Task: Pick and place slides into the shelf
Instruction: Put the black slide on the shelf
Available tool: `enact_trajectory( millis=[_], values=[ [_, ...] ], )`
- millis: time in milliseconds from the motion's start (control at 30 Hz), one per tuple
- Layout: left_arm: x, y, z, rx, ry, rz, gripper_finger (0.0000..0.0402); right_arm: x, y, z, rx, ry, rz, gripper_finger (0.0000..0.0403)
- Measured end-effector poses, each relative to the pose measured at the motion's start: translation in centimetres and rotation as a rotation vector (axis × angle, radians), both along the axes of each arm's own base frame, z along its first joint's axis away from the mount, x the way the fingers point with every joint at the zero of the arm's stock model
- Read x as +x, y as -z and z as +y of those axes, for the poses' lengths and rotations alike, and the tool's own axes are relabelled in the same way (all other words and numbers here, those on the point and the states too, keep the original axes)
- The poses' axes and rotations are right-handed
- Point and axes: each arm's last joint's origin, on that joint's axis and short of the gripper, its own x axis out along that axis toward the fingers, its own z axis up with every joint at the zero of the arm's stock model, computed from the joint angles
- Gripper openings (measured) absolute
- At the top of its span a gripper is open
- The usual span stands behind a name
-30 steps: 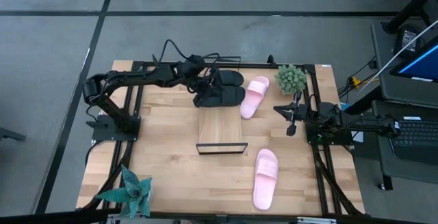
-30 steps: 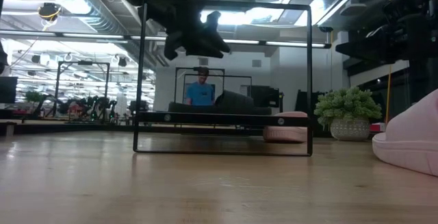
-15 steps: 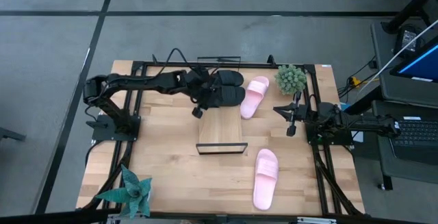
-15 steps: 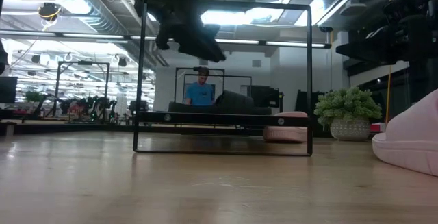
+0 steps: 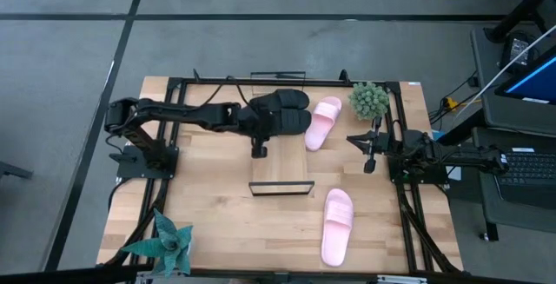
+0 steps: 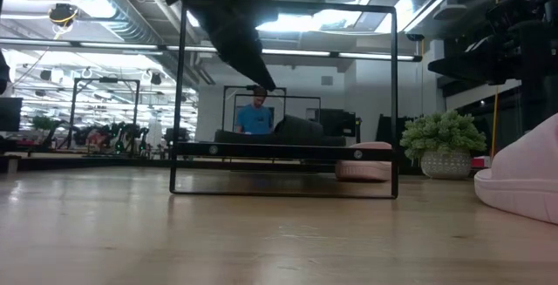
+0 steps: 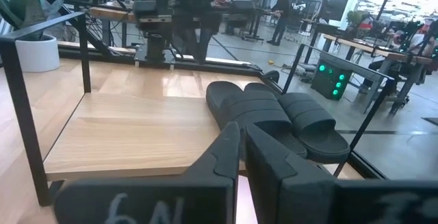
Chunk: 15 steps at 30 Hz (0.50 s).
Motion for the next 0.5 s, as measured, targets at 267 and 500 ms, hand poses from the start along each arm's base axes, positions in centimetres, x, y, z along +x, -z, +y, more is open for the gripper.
enact_trajectory(
  millis=[267, 500],
  values=[
    [-0.2, 1.2, -2.1, -0.052, -0.274, -0.034, 0.0002, 0.0, 0.0, 0.0, 0.000, 0.000, -0.001, 0.0026],
    [-1.2, 4.7, -2.3, -0.119, -0.382, -0.107, 0.0000, 0.0, 0.0, 0.0, -0.001, 0.000, 0.000, 0.0026]
  ],
)
